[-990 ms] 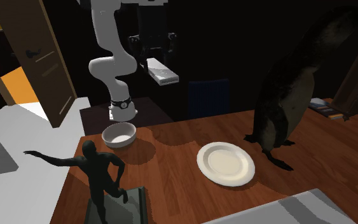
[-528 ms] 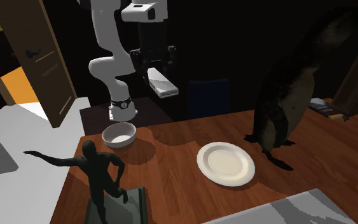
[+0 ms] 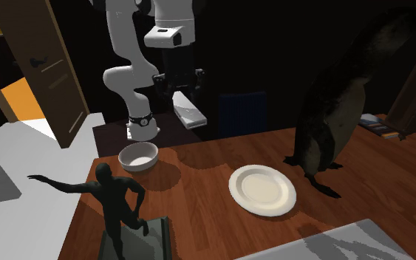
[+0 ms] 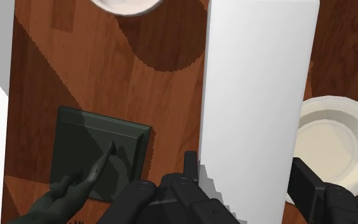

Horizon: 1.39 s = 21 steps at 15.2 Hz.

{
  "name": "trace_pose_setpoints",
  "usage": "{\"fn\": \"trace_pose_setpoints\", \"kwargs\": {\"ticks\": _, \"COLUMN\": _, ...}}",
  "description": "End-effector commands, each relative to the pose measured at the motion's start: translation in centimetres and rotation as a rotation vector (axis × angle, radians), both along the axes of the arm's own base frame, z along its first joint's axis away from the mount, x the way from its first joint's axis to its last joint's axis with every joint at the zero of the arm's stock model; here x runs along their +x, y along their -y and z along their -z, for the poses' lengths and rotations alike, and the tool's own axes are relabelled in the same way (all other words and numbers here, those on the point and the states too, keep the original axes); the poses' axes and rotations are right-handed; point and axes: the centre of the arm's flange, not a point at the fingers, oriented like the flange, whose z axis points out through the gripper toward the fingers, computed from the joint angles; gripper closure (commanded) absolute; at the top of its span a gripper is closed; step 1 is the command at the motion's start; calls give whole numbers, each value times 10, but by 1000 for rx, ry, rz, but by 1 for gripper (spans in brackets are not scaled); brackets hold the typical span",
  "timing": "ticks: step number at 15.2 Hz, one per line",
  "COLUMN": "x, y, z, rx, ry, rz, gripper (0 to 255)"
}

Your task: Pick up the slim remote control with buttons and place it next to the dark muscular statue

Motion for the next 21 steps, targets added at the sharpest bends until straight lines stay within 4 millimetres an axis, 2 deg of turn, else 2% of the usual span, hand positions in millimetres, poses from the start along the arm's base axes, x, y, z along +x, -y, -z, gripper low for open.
{"fn": "trace_pose_setpoints", "kwargs": {"ticks": 1, "x": 0, "y": -1, "z": 11, "rx": 0, "ry": 1, "rz": 0, "gripper": 255}}
{"fn": "trace_pose_setpoints", "kwargs": {"ticks": 21, "x": 0, "y": -1, "z": 117, "rx": 0, "ry": 1, "rz": 0, "gripper": 255}}
